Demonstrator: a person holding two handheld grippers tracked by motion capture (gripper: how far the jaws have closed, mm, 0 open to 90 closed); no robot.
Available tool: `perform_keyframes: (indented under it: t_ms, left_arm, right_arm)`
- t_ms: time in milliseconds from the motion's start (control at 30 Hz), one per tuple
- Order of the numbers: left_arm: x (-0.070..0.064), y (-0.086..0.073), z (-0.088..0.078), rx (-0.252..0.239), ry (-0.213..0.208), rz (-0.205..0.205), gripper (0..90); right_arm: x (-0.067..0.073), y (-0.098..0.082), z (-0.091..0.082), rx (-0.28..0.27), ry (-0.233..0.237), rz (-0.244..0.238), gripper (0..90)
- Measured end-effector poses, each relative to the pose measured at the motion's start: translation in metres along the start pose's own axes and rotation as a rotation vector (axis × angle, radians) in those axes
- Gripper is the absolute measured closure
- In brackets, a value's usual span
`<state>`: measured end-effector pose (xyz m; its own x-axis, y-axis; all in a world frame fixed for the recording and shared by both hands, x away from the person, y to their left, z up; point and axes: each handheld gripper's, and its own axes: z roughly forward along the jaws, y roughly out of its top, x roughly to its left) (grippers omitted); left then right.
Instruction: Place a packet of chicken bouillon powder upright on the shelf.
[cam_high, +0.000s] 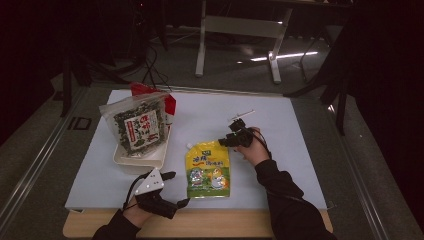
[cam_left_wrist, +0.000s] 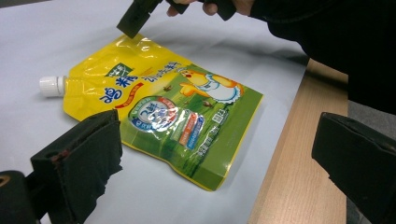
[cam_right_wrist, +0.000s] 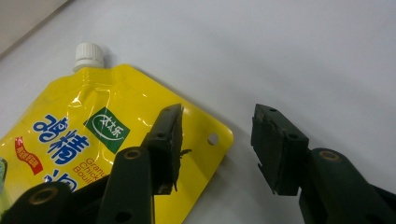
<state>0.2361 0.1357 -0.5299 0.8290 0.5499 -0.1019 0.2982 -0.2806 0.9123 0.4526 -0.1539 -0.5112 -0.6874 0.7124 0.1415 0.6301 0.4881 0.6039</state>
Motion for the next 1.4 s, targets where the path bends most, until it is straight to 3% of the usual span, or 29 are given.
perform_keyframes:
  t_ms: [200,333,533,667,767,867,900,967,1100,1267,1400]
  left_arm:
    - [0.0,0.0,0.001,0.002,-0.009,0.001,2.8]
    - [0.0,0.0,0.001,0.004,-0.01,0.001,2.8]
    - [0.001,-0.001,0.001,0.005,-0.008,-0.001,2.8]
    - [0.001,-0.001,0.001,0.004,-0.008,-0.003,2.8]
    - [0.001,-0.001,0.002,0.007,-0.007,-0.002,2.8]
    - [0.0,-0.001,0.002,0.007,-0.007,-0.001,2.8]
    - [0.0,-0.001,0.002,0.007,-0.007,-0.001,2.8]
    - [0.0,0.0,0.002,0.006,-0.006,-0.001,2.8]
    - [0.001,0.0,0.002,0.006,-0.004,0.0,2.8]
    - [0.0,0.0,0.002,0.007,0.0,0.006,2.8]
    - [0.001,0.001,0.002,-0.016,0.016,0.017,2.8]
  right_arm:
    - [-0.003,-0.002,0.007,0.03,0.024,0.015,51.2]
    - [-0.003,-0.003,0.01,0.061,0.081,0.016,55.7]
    - [-0.002,-0.003,0.005,0.058,0.096,-0.005,62.5]
    - [-0.006,-0.001,-0.001,0.057,0.181,0.02,70.1]
    - [0.0,-0.003,0.004,0.106,0.174,-0.023,71.5]
    - [0.004,-0.004,0.007,0.11,0.151,-0.036,78.5]
    - [0.004,-0.003,0.006,0.118,0.162,-0.033,85.9]
    - [0.005,-0.003,0.006,0.118,0.162,-0.042,89.1]
    - [0.016,0.001,-0.003,0.105,0.122,-0.11,90.0]
    - [0.021,0.002,-0.012,0.081,0.106,-0.139,90.0]
    - [0.023,0.003,-0.027,0.027,0.116,-0.153,90.0]
